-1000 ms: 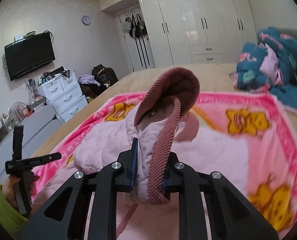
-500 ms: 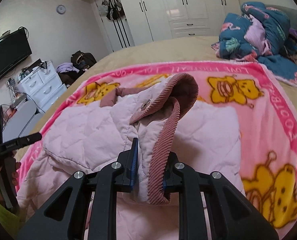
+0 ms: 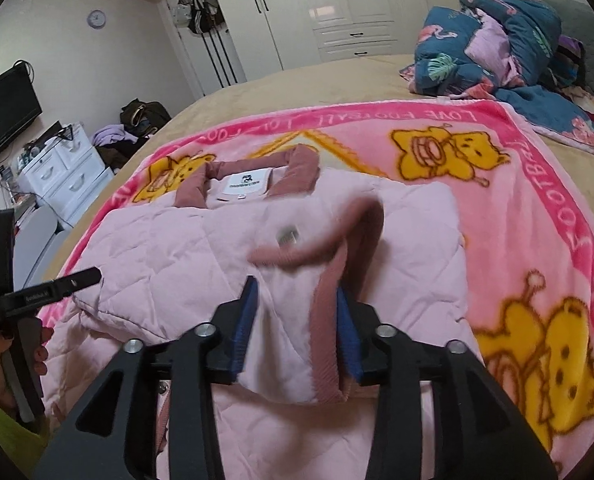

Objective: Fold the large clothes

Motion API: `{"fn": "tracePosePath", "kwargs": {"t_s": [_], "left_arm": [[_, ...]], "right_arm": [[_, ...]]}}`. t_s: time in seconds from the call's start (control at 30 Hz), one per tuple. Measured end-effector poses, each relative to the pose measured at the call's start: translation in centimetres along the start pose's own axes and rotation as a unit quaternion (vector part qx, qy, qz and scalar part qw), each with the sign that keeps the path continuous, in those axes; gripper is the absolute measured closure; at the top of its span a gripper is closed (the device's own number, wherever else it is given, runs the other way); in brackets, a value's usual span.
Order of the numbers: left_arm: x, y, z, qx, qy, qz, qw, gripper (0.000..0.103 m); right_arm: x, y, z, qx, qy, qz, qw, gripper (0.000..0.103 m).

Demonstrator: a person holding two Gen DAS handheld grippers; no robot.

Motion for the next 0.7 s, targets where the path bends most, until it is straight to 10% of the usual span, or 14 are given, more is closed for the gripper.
{"fn": "tracePosePath", "kwargs": {"t_s": [0.4, 0.7], "left_arm": [[-0.6, 2.8, -1.7, -0.023, 0.011, 0.008, 0.9997, 0.009], [-0.8, 3.0, -2.0, -0.016, 0.007, 0.000, 0.9999, 0.009]], "right_arm": [[-2.4, -1.6, 1.5, 0.035, -0.051, -0.036, 0.997, 0.034], [-9.0, 3.9, 1.5, -0.035, -0.133, -0.006, 0.990, 0.031]]}}
Point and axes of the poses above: each gripper's, at about its wrist camera, not at the fingertips, and y roughly the way its jaws point, x to its right, z to its top, the point moved 9 cm from there along y, roughly the way its jaws point, and after that the axes turned 1 degree about z, right-handed, at the moved point
